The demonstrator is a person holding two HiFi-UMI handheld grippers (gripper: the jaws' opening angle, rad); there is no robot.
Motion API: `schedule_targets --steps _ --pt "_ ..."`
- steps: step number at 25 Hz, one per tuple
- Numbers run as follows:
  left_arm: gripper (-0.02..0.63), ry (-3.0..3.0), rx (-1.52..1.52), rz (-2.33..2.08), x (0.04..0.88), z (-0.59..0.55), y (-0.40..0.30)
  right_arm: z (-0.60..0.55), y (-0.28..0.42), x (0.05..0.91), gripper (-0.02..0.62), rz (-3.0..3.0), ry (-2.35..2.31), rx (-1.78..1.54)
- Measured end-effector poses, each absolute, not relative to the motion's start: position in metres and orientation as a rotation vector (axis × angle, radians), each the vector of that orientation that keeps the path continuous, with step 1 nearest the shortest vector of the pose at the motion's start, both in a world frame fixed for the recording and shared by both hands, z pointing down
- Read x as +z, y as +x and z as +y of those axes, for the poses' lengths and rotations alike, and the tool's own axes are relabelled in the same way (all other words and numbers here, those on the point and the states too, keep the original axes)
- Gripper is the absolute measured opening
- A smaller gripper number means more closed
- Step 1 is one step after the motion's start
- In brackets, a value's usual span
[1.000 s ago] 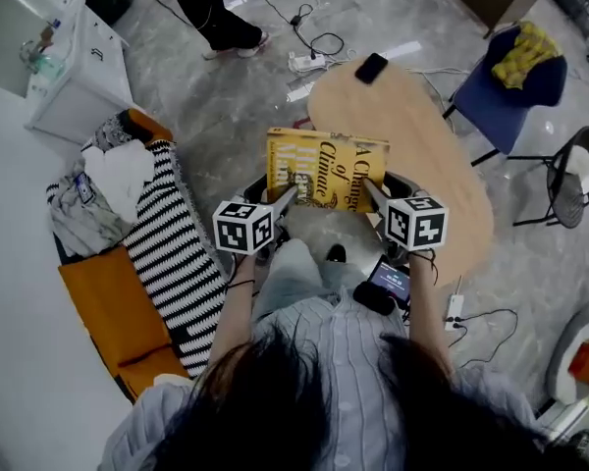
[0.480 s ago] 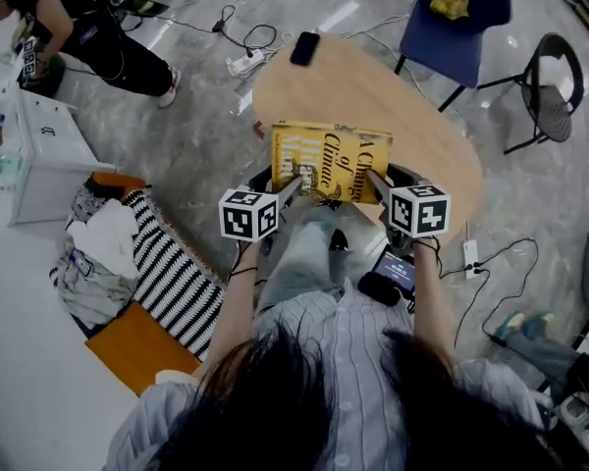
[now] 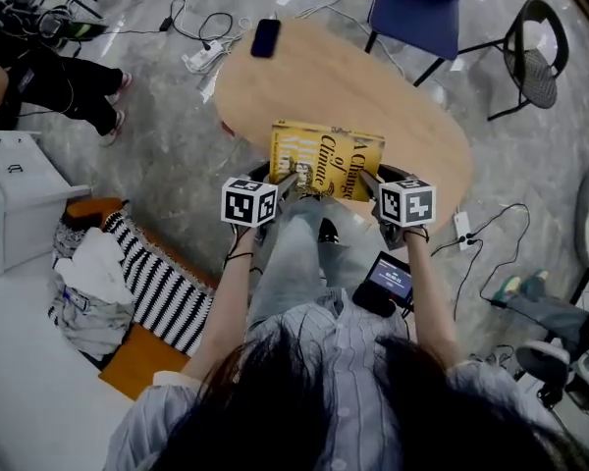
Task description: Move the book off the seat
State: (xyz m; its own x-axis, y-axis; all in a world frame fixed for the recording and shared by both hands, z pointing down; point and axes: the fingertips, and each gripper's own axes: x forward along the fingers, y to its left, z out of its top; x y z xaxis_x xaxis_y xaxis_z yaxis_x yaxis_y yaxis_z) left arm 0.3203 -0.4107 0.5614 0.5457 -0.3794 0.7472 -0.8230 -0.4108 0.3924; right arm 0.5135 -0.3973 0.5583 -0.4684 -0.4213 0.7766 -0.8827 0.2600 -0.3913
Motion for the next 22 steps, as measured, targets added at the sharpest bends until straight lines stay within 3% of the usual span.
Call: schedule_targets --steps 22 --pt "0.282 1.73 0.849 -0.754 0.78 -0.476 0.331 -0.449 0.524 0.768 0.164 -1.666 1.209 1.496"
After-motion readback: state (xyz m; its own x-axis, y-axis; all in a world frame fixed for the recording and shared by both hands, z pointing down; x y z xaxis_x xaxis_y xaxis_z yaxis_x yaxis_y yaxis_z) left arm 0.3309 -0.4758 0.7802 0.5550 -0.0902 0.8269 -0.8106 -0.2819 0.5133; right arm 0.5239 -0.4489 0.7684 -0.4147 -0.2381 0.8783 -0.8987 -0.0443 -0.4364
